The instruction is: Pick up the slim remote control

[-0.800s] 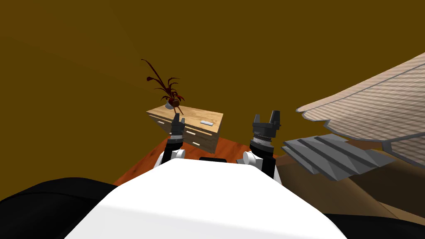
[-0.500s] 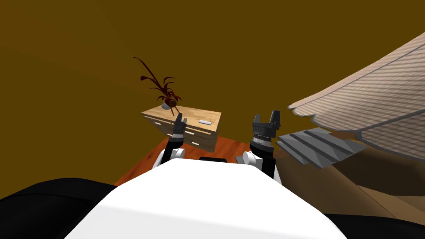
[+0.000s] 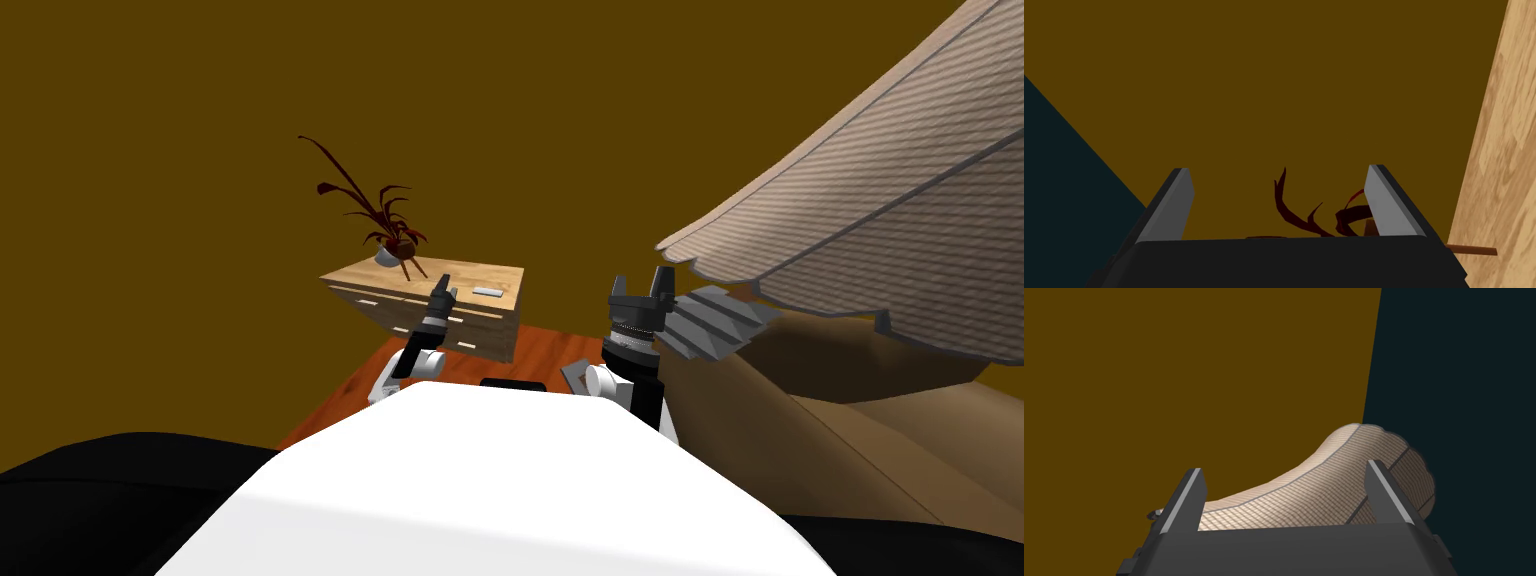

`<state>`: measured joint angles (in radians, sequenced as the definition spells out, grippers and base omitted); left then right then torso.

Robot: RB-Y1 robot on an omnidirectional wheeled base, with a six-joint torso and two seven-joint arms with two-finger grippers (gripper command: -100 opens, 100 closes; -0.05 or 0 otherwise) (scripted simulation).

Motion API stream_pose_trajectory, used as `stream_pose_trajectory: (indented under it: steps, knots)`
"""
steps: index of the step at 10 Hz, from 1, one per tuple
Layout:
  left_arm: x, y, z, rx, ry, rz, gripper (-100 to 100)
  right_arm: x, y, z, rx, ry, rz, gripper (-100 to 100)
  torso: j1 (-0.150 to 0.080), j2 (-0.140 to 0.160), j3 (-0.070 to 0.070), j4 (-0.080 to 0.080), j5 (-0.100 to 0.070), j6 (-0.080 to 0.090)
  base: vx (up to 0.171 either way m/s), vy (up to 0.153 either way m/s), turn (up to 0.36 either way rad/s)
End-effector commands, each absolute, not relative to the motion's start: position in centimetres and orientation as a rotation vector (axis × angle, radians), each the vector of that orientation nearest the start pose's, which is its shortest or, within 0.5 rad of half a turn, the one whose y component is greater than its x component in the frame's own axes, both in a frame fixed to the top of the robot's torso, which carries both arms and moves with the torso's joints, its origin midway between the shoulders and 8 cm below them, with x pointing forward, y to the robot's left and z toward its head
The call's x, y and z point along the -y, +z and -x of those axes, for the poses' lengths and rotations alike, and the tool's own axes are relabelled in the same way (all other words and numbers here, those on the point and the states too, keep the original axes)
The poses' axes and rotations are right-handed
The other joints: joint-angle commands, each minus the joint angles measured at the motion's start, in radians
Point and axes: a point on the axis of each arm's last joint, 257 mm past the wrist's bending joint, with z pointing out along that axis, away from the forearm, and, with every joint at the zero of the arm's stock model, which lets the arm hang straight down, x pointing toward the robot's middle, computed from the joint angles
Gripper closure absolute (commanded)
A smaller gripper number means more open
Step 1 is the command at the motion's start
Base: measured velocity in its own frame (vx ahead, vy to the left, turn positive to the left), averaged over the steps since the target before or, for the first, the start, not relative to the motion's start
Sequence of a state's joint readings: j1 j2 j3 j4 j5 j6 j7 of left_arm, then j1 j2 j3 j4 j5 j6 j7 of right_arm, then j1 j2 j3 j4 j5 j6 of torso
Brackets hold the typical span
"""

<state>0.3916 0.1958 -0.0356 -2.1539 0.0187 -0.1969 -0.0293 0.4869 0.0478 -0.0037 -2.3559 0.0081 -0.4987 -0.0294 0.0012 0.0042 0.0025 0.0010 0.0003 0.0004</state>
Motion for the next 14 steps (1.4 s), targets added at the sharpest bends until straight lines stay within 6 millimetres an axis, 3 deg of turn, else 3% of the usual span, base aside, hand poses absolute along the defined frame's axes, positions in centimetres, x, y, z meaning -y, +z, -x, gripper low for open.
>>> stream_pose_trajectory:
  steps: [1, 9, 14]
  knots:
    - [-26.0, -7.0, -42.5, -1.04, -1.222, 0.789, -100, 28.0, 6.2, -32.7, -0.507, 1.341, -0.625, 0, 0.0, 0.0, 0.0, 0.0, 0.0, 0.0, -0.047, 0.005, -0.083]
    - [-27.2, -12.2, -47.4, -1.233, -1.172, 0.912, -100, 28.0, 6.2, -32.7, -0.507, 1.341, -0.625, 0, 0.0, -0.001, 0.0, 0.0, 0.0, 0.0, -0.056, 0.002, -0.143]
    - [-29.3, -15.2, -51.1, -1.353, -1.093, 1.0, -100, 28.0, 6.2, -32.7, -0.507, 1.341, -0.625, 0, 0.001, -0.001, -0.001, 0.0, 0.0, -0.001, -0.055, 0.002, -0.163]
